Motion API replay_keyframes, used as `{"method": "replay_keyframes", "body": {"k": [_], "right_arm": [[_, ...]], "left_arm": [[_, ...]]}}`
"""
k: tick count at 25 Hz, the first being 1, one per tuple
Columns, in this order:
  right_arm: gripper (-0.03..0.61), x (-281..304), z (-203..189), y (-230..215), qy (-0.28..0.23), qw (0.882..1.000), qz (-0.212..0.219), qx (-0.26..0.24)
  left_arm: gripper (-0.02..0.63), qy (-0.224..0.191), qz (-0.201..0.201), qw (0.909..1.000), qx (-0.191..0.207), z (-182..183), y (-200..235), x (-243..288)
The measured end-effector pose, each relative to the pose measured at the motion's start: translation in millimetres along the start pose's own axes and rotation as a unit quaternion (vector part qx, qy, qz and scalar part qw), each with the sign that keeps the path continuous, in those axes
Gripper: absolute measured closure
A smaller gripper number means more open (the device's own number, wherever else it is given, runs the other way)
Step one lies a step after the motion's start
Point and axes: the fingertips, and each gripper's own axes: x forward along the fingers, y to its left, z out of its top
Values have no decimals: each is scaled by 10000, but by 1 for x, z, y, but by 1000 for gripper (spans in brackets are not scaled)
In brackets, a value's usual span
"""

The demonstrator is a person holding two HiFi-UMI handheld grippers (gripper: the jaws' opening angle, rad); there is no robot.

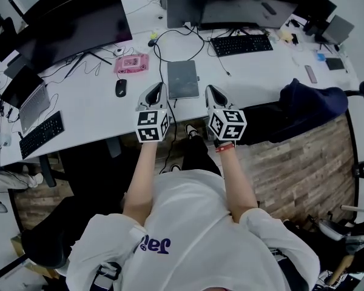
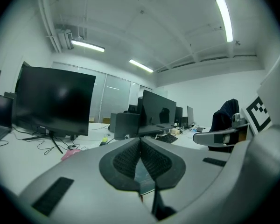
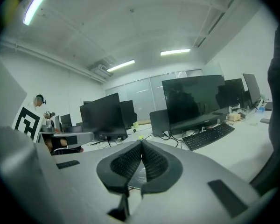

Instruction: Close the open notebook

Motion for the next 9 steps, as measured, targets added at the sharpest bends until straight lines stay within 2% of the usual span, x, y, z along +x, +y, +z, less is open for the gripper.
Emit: {"method": "replay_keyframes", "body": {"k": [4, 9], "right_arm": [[566, 20, -13, -8, 229, 9997, 32, 11], [565, 61, -49, -32, 729, 9970, -40, 268]], "left_arm": [[592, 310, 64, 9995, -81, -24, 12, 23], [591, 1110, -21, 9931, -373, -83, 31, 63]]}}
